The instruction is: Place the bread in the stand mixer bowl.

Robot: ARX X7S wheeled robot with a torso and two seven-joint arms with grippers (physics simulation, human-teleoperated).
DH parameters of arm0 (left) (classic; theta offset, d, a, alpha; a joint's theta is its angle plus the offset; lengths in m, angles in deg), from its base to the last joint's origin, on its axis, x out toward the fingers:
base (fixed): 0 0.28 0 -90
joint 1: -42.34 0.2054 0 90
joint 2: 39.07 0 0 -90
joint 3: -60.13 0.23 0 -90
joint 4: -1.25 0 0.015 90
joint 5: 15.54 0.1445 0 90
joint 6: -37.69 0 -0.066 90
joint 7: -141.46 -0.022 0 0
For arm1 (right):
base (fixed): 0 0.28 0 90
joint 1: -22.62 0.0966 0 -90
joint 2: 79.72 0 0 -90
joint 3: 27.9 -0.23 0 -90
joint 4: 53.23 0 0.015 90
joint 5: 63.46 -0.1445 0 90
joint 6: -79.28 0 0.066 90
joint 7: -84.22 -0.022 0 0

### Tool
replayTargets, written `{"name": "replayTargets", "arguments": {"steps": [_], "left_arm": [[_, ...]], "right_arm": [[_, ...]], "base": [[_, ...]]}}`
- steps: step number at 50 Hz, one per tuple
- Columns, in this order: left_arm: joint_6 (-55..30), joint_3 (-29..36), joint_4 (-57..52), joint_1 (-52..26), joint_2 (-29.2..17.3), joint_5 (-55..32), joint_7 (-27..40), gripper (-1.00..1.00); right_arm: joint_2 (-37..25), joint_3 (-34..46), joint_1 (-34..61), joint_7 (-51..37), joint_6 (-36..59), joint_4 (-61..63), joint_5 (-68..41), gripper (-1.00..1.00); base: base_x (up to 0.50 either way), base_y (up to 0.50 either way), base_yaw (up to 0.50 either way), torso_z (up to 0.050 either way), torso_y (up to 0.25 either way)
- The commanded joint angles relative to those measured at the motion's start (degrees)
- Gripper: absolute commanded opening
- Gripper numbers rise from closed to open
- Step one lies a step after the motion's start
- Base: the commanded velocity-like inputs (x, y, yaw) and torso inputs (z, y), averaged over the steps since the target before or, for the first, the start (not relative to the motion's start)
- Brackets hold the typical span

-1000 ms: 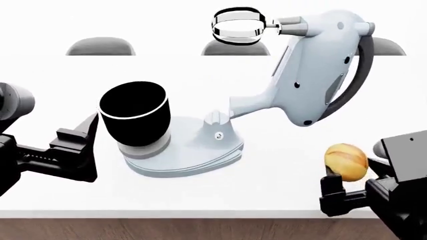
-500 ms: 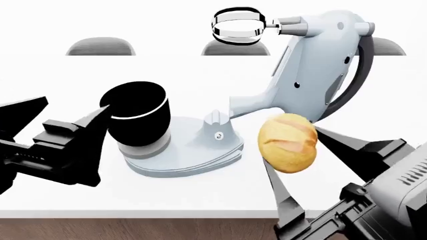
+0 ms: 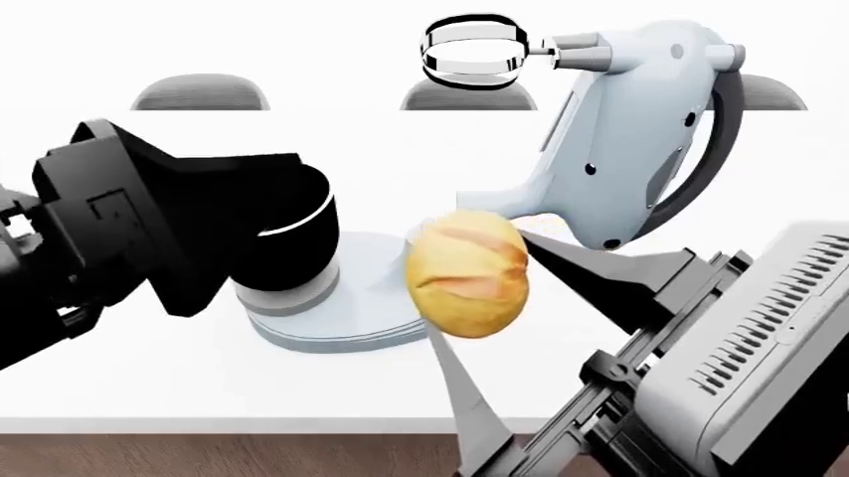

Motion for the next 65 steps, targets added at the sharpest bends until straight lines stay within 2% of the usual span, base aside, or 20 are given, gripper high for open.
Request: {"name": "replayTargets", "arguments": {"steps": [1, 13, 22, 31, 32, 33, 34, 35, 36, 42, 65], "left_arm": [[0.4, 0.8, 2.8, 2.1, 3.0, -0.6, -3.5, 1.00], [-0.8, -3.2, 4.3, 6.3, 3.5, -2.9, -8.3, 1.00], [-1.0, -1.1, 4.7, 6.0, 7.1, -2.0, -10.4, 1.00], [-2.8, 0.5, 6.8, 5.8, 8.6, -0.5, -12.1, 1.00], [-2.9, 0.8, 6.9, 5.9, 9.0, -0.1, -12.4, 1.00], [-3.2, 0.9, 7.1, 6.0, 9.2, 0.1, -12.7, 1.00], [-3.4, 1.1, 7.3, 6.3, 9.6, 0.4, -13.0, 1.00], [-3.6, 1.2, 7.4, 6.4, 9.7, 0.6, -13.2, 1.00], [-3.7, 1.2, 7.6, 6.4, 9.8, 0.7, -13.4, 1.00], [-4.5, 2.1, 8.4, 6.4, 10.9, 1.8, -14.3, 1.00], [-6.5, 3.9, 10.0, 7.0, 12.3, 4.0, -16.6, 1.00]], "right_arm": [[2.4, 0.7, -0.2, 5.8, 1.4, 0.9, 7.0, -1.00], [2.7, -0.3, -2.0, 14.1, 1.4, 0.9, 15.4, -1.00], [3.1, 0.2, -2.4, 17.1, 1.4, 0.9, 19.1, -1.00], [3.5, 0.6, -2.6, 18.3, 1.4, 0.9, 20.8, -1.00], [-5.1, 9.2, -6.1, 26.2, -7.2, 0.9, 29.4, -1.00], [-13.7, 17.8, -10.2, 28.6, -15.8, 0.9, 38.0, -1.00], [-16.8, 26.3, -11.2, 28.0, -24.4, 0.9, 46.6, -1.00], [-17.4, 29.3, -11.4, 27.8, -33.0, 0.8, 48.8, -1.00], [-17.6, 29.7, -11.3, 27.7, -34.8, 0.7, 49.0, -1.00], [-21.5, 37.0, -8.6, 24.4, -40.9, 0.8, 48.6, -1.00], [-24.0, 40.8, -7.6, 23.4, -45.1, 0.2, 49.4, -1.00]], "base": [[0.00, 0.00, 0.00, 0.000, 0.000], [0.00, 0.00, 0.00, 0.000, 0.000], [0.00, 0.00, 0.00, 0.000, 0.000], [0.00, 0.00, 0.00, 0.000, 0.000], [0.00, 0.00, 0.00, 0.000, 0.000], [0.00, 0.00, 0.00, 0.000, 0.000], [0.00, 0.00, 0.00, 0.000, 0.000], [0.00, 0.00, 0.00, 0.000, 0.000], [0.00, 0.00, 0.00, 0.000, 0.000], [0.00, 0.00, 0.00, 0.000, 0.000], [0.00, 0.00, 0.00, 0.000, 0.000]]}}
